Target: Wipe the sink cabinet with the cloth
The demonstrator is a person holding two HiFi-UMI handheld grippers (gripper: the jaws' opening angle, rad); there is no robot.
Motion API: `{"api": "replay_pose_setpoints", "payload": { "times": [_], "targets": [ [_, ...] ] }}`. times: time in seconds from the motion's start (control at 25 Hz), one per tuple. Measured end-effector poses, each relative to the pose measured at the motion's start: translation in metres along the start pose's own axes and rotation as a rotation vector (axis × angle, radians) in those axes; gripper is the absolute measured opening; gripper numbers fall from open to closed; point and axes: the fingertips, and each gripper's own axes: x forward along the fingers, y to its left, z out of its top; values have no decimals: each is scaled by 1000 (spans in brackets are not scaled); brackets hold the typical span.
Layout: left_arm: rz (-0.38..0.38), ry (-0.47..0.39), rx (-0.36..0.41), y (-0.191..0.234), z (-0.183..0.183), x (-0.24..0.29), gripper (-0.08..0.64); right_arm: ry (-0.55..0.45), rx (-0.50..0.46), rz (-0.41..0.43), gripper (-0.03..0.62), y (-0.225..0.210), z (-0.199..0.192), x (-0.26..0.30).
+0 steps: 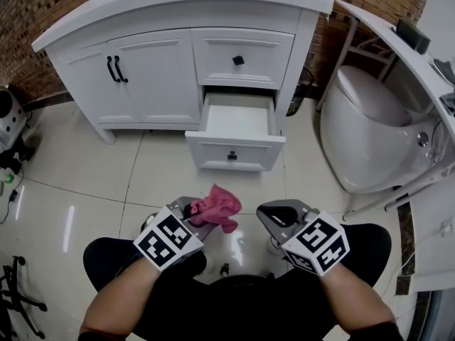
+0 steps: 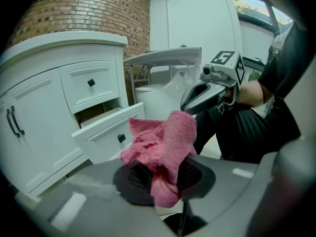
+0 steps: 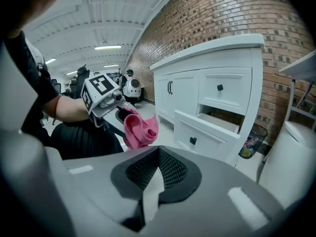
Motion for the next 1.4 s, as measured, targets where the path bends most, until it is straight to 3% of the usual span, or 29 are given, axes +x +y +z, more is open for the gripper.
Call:
{"api": "replay_pose_setpoints", "payload": {
  "times": [0.2, 0.44, 0.68, 1.4],
  "targets": [
    [-35, -8, -18, -10, -1, 6, 94, 43, -23, -17, 6, 5, -16, 7],
    [-66, 3, 20, -26, -4, 12, 95, 44, -65, -15, 6, 10, -14, 5],
    [-58, 1, 17, -27, -4, 9, 95, 54, -103, 1, 6, 19, -15, 6],
    [-41, -21, -14, -17, -5, 8, 98, 59, -91, 53, 6, 28, -17, 10]
  ]
}}
